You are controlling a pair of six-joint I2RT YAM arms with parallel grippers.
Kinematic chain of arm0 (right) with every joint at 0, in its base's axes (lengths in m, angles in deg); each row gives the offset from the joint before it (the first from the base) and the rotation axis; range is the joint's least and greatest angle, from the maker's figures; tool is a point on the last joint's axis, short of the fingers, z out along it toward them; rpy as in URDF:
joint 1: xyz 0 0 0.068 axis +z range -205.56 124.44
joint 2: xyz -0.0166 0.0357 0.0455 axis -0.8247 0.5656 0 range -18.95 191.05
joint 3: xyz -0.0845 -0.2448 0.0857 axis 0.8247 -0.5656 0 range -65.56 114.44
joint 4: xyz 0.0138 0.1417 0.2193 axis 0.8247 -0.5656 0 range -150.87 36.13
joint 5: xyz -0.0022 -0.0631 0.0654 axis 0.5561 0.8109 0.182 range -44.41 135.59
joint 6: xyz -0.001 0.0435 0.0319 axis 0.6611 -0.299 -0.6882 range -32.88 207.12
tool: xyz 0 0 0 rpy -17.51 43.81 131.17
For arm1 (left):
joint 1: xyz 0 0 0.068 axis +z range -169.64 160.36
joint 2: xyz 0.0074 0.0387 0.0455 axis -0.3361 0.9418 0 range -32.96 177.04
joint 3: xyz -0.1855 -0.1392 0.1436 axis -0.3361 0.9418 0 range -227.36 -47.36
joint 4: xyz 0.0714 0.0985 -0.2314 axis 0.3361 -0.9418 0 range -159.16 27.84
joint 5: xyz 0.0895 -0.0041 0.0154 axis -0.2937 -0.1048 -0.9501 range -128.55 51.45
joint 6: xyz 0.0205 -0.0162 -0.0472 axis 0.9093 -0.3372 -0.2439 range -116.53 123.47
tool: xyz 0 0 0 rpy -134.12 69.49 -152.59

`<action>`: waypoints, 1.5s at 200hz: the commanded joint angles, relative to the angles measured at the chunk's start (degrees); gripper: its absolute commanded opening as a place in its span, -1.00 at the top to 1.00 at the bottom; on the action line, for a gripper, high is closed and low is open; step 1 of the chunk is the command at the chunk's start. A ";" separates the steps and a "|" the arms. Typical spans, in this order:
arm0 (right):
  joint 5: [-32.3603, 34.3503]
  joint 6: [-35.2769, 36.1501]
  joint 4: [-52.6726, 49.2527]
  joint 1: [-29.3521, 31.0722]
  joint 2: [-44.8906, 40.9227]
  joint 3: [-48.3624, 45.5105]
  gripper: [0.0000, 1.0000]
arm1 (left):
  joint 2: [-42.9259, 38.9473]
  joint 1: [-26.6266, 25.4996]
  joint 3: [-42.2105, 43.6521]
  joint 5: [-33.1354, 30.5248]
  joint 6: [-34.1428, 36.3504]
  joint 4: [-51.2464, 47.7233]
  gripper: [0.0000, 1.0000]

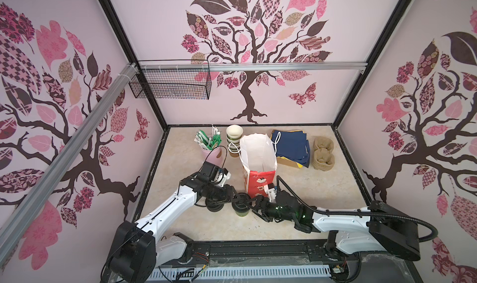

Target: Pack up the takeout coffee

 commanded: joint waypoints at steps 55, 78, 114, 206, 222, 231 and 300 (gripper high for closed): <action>0.39 -1.54 1.82 -0.63 2.53 -0.79 -0.63 | -5.35 0.94 -4.45 -3.14 -3.13 -2.42 -0.18; 0.06 -1.64 2.17 -0.85 2.52 -0.75 -0.63 | -8.36 1.66 -4.93 -6.46 -5.42 -6.93 -0.03; -0.41 -1.58 3.31 -0.99 2.39 -0.88 -0.64 | -15.77 1.68 -1.89 -9.78 -14.35 -12.20 0.12; -1.55 -1.40 2.56 -1.34 3.13 -0.68 -0.59 | -25.51 -0.40 11.46 -1.32 -30.73 2.63 0.13; -1.64 -1.27 2.22 -1.34 3.29 -0.54 -0.59 | -25.43 -0.42 13.41 0.27 -31.97 5.74 0.13; -1.72 -1.31 2.17 -1.29 3.39 -0.50 -0.59 | -25.34 -0.43 14.17 0.17 -31.99 5.93 0.14; -1.91 -1.51 1.96 -1.42 3.83 -0.44 -0.57 | -22.47 -0.40 15.99 0.55 -31.67 9.05 0.32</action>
